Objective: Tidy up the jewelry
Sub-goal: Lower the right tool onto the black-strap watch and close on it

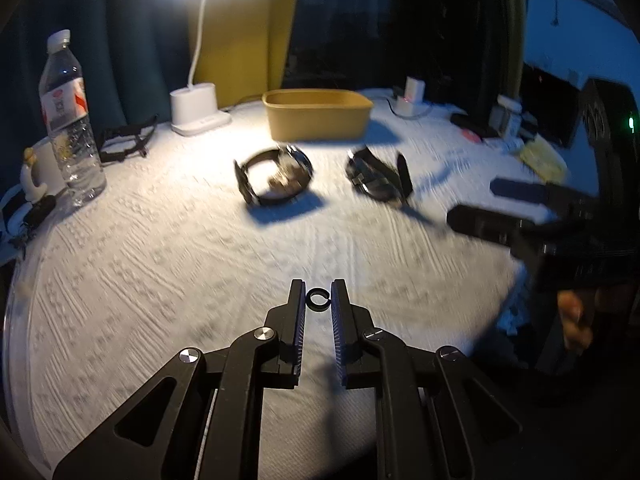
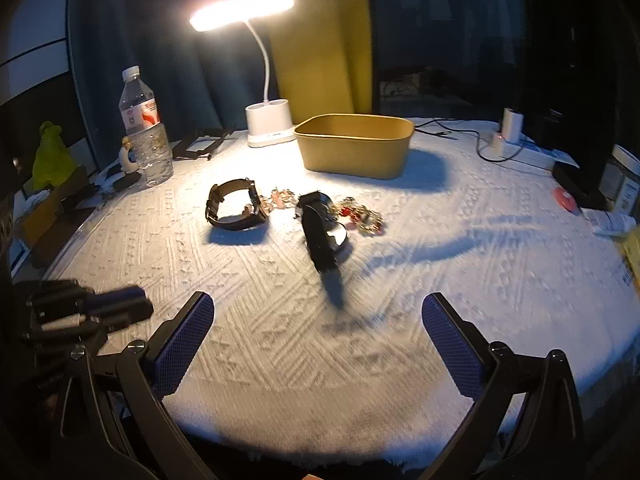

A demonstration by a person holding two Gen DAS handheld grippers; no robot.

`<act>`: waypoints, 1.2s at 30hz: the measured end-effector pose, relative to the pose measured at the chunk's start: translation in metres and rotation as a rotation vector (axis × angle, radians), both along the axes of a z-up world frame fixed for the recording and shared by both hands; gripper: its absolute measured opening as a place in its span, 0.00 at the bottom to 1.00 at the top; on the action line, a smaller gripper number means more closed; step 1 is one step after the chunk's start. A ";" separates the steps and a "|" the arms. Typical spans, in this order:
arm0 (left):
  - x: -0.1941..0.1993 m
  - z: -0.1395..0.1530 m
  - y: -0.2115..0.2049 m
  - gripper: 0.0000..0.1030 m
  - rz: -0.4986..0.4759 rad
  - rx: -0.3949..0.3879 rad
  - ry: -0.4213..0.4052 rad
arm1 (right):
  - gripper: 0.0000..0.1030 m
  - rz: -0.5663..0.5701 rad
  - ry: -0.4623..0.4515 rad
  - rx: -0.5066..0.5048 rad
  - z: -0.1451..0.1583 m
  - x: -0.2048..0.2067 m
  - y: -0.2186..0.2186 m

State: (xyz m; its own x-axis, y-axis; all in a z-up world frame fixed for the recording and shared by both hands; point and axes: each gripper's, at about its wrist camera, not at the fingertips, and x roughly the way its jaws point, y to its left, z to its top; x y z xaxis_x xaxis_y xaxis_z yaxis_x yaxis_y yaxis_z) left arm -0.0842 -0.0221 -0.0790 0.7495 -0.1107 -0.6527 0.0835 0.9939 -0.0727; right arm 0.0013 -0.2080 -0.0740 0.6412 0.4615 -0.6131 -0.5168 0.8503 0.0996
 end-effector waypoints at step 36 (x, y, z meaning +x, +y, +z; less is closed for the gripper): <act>0.080 0.014 0.032 0.14 0.066 -0.102 -0.025 | 0.57 0.074 0.086 -0.136 -0.021 0.084 0.036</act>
State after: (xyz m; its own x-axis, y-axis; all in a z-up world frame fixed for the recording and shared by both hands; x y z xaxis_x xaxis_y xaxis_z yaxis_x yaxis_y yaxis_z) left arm -0.0039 0.0099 -0.0647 0.7731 -0.1254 -0.6218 0.0207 0.9847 -0.1729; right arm 0.0858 -0.1716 -0.0948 0.5508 0.4144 -0.7245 -0.5729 0.8189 0.0328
